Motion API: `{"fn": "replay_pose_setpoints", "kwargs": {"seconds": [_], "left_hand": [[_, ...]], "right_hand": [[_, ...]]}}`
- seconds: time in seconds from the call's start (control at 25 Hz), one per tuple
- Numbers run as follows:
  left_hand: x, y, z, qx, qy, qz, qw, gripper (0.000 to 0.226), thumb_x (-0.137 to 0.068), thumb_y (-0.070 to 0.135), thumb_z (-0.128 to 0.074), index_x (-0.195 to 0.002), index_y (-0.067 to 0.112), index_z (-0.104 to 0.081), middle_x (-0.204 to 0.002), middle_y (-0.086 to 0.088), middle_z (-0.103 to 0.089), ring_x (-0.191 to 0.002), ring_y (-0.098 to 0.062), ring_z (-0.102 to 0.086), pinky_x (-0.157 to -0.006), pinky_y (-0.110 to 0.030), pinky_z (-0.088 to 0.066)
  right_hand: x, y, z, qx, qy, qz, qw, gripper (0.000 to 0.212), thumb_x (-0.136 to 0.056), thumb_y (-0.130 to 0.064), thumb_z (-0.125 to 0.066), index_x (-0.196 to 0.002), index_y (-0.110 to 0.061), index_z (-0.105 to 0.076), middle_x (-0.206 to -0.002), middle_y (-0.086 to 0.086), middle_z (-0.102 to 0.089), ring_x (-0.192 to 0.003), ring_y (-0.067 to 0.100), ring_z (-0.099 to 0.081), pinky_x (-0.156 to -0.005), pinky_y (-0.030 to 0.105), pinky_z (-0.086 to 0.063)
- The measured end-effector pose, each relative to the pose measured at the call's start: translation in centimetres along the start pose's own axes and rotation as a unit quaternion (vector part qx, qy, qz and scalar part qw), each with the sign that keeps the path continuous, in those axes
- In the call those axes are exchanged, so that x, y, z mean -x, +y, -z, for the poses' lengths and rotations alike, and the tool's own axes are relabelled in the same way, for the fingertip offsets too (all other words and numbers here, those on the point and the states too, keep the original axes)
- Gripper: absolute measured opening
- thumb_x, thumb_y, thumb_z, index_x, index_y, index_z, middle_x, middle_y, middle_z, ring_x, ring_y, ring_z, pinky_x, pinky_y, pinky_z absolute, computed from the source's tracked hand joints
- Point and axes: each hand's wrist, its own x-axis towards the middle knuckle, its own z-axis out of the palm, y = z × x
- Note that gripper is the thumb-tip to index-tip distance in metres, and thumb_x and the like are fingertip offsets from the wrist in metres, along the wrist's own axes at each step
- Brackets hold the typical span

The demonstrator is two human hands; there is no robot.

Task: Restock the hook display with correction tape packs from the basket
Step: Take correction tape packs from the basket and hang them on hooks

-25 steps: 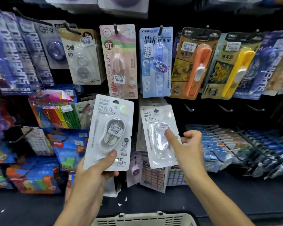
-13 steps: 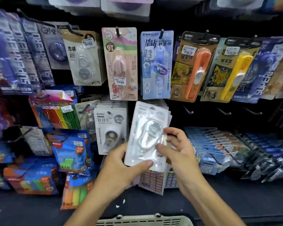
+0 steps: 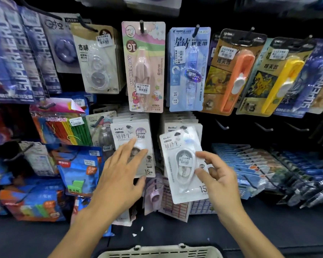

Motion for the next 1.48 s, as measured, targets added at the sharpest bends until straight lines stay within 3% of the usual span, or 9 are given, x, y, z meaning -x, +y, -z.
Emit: {"fn": "replay_pose_setpoints", "kwargs": {"seconds": [0.16, 0.28, 0.6, 0.84, 1.04, 1.16, 1.28, 1.4, 1.48], "left_hand": [[0.3, 0.2, 0.3, -0.003, -0.006, 0.011, 1.0, 0.073, -0.092, 0.039, -0.062, -0.155, 0.037, -0.025, -0.169, 0.01, 0.007, -0.156, -0.018, -0.001, -0.125, -0.043, -0.013], [0.4, 0.0, 0.3, -0.014, -0.013, 0.015, 1.0, 0.073, -0.092, 0.039, -0.062, -0.155, 0.037, -0.025, -0.167, 0.012, 0.01, -0.155, -0.016, 0.002, -0.125, -0.043, -0.012], [0.5, 0.3, -0.1, -0.008, -0.036, 0.027, 0.999, 0.073, -0.093, 0.041, -0.059, -0.155, 0.04, -0.021, -0.165, 0.015, 0.025, -0.155, -0.013, 0.013, -0.124, -0.044, -0.012], [0.7, 0.7, -0.2, -0.01, -0.048, 0.034, 0.998, 0.072, -0.094, 0.041, -0.057, -0.155, 0.042, -0.019, -0.161, 0.017, 0.034, -0.154, -0.011, 0.019, -0.124, -0.043, -0.011], [0.7, 0.9, 0.1, -0.011, -0.065, 0.035, 0.997, 0.072, -0.096, 0.042, -0.055, -0.156, 0.043, -0.016, -0.161, 0.017, 0.033, -0.154, -0.013, 0.019, -0.125, -0.044, -0.014], [0.7, 0.4, 0.2, -0.013, -0.07, 0.026, 0.997, 0.071, -0.095, 0.043, -0.056, -0.156, 0.043, -0.018, -0.161, 0.017, 0.033, -0.154, -0.012, 0.018, -0.125, -0.042, -0.013], [1.4, 0.5, 0.1, -0.027, -0.032, 0.014, 0.999, 0.071, -0.093, 0.037, -0.06, -0.156, 0.037, -0.025, -0.165, 0.011, 0.026, -0.155, -0.016, 0.014, -0.124, -0.04, -0.007], [3.2, 1.8, -0.5, -0.066, 0.05, -0.004, 0.997, 0.067, -0.086, 0.023, -0.067, -0.149, 0.019, -0.044, -0.168, -0.013, -0.01, -0.154, -0.035, -0.013, -0.122, -0.052, -0.017], [5.0, 2.7, -1.9, -0.07, 0.041, -0.024, 0.996, 0.06, -0.085, 0.023, -0.063, -0.143, 0.012, -0.052, -0.16, -0.019, -0.031, -0.145, -0.041, -0.032, -0.116, -0.055, -0.03]], "right_hand": [[-0.3, -0.2, 0.6, -0.111, -0.086, -0.015, 0.99, 0.034, -0.084, -0.004, -0.069, -0.095, -0.036, -0.073, -0.096, -0.006, -0.072, -0.086, 0.015, -0.065, -0.068, 0.023, -0.052], [-0.7, -0.4, 1.3, -0.171, -0.057, -0.024, 0.983, 0.041, -0.089, 0.005, -0.063, -0.09, -0.036, -0.072, -0.095, -0.009, -0.073, -0.085, 0.009, -0.067, -0.068, 0.021, -0.056], [-1.3, -0.2, 0.1, 0.035, 0.038, -0.012, 0.999, 0.03, -0.093, -0.01, -0.067, -0.098, -0.04, -0.066, -0.087, -0.011, -0.063, -0.052, 0.012, -0.047, -0.046, 0.019, -0.039], [-6.2, 1.5, -2.7, 0.214, 0.06, 0.058, 0.973, 0.036, -0.096, -0.008, -0.059, -0.127, -0.027, -0.06, -0.093, -0.01, -0.053, -0.084, 0.015, -0.049, -0.071, 0.027, -0.032], [-8.6, 3.0, -3.3, 0.237, 0.012, 0.069, 0.969, 0.032, -0.093, -0.007, -0.063, -0.117, -0.025, -0.053, -0.081, -0.012, -0.054, -0.066, 0.011, -0.055, -0.063, 0.031, -0.037], [-7.2, 5.1, -3.2, 0.219, -0.027, 0.062, 0.973, 0.034, -0.093, -0.022, -0.069, -0.119, -0.034, -0.05, -0.101, -0.011, -0.059, -0.074, 0.005, -0.062, -0.066, 0.033, -0.05], [-4.9, 7.8, -2.7, 0.23, -0.008, 0.02, 0.973, 0.034, -0.095, -0.025, -0.064, -0.124, -0.032, -0.048, -0.118, -0.012, -0.057, -0.087, 0.006, -0.063, -0.076, 0.037, -0.053], [-1.0, 10.8, -2.1, 0.2, 0.015, -0.059, 0.978, 0.025, -0.093, -0.012, -0.061, -0.113, -0.025, -0.055, -0.104, -0.007, -0.063, -0.076, 0.012, -0.064, -0.073, 0.035, -0.049], [3.5, 13.2, -2.3, 0.234, -0.042, -0.103, 0.966, 0.021, -0.09, -0.007, -0.06, -0.108, -0.019, -0.061, -0.093, -0.005, -0.065, -0.076, 0.022, -0.063, -0.073, 0.035, -0.049]]}}
